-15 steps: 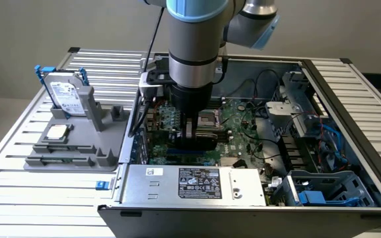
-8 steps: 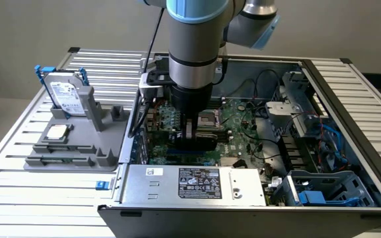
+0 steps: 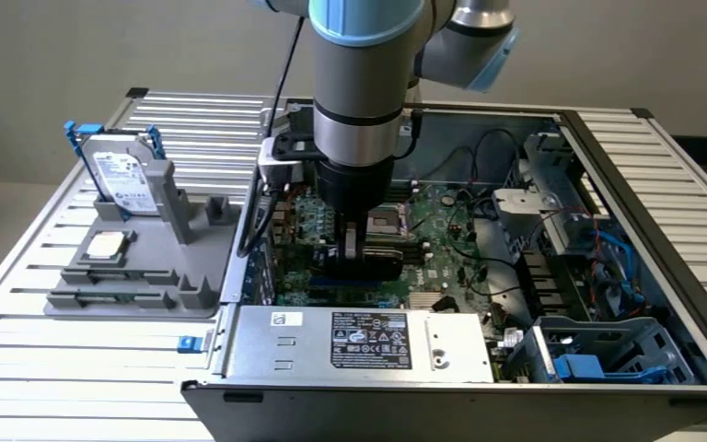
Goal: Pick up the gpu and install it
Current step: 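Insert the gpu into the slot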
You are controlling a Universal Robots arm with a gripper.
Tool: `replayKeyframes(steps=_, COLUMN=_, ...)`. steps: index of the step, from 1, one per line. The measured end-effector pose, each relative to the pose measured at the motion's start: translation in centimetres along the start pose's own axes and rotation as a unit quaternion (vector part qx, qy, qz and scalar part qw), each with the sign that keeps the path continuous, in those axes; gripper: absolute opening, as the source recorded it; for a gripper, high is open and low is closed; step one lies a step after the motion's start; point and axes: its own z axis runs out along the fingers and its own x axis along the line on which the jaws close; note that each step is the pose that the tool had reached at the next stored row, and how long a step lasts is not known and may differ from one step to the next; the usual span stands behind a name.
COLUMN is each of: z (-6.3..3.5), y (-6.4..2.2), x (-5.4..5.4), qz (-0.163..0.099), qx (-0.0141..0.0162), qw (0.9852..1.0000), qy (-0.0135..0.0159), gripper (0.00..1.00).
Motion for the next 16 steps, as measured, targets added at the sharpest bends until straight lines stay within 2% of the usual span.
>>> replayKeyframes(steps=16, z=0.33, y=0.0, x=0.0, qz=-0.007, qx=-0.0003, qw=1.0, qy=0.0, gripper=0.27)
